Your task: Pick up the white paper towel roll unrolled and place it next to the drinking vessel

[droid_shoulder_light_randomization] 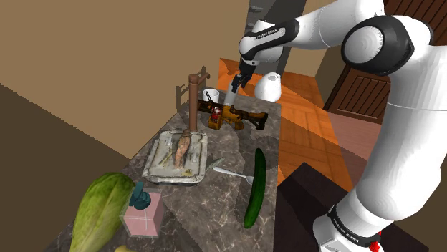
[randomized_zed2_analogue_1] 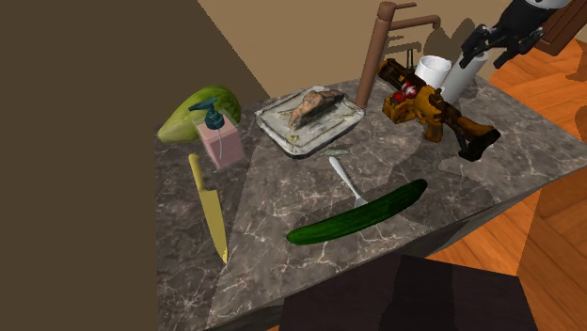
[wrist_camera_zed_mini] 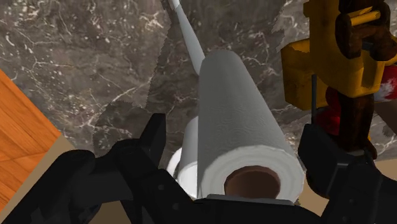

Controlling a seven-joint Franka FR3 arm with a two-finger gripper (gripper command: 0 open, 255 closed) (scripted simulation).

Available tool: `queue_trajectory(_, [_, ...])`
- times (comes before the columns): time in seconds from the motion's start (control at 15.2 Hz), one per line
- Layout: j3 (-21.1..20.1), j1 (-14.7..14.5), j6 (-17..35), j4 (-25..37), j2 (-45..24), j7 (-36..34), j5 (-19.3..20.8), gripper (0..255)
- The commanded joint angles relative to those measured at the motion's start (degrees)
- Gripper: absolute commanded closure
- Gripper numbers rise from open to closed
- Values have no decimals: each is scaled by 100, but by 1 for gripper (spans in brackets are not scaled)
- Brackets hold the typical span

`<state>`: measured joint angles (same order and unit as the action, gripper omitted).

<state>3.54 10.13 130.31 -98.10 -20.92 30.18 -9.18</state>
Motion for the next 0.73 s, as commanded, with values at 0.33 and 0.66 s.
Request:
queue_trajectory(0.33, [32, 15, -425, 99, 326, -32, 51, 0])
queue_trajectory(0.66, [39, 19, -542, 138, 403, -39, 64, 0])
